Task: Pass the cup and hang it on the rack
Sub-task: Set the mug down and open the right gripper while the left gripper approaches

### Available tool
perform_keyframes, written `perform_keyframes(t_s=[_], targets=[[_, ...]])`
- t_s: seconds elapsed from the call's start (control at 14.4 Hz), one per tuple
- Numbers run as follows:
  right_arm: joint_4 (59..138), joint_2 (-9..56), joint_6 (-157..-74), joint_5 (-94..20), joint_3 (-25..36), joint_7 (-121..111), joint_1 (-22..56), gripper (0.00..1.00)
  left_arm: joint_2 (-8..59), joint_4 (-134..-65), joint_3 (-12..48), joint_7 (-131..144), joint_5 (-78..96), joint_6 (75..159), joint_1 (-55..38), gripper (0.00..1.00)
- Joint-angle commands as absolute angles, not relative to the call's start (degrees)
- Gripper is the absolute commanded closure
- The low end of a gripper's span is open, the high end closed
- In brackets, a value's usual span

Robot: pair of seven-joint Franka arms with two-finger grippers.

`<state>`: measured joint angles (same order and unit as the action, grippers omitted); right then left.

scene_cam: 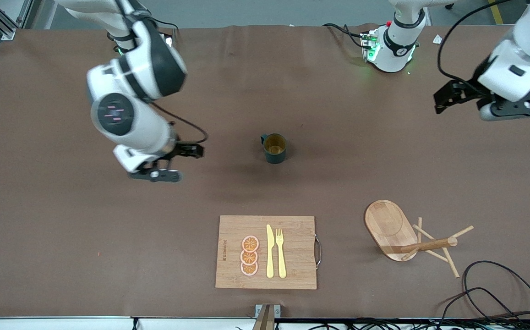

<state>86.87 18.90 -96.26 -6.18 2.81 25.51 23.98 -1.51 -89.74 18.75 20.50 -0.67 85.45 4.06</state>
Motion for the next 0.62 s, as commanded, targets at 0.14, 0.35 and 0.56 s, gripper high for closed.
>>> perform_keyframes(t_s=[0.14,0.35,0.56], targets=[[88.9,13.9,-92.7,-2.0,1.6,9.9,13.3,0.00,1.0,-88.9,29.4,38.4,-1.2,85.0,4.0,0.00],[88.9,12.5,-91.1,-0.8,1.6,0.6,7.1,0.00,3.3,-88.8,35.9,48.7,-2.0,85.6,3.9,0.00],[87.4,12.0,-86.2,-0.5,1.6,-5.7,0.9,0.00,6.3,-88.8,39.7,59.0,-5.8,86.5,1.1,0.00]])
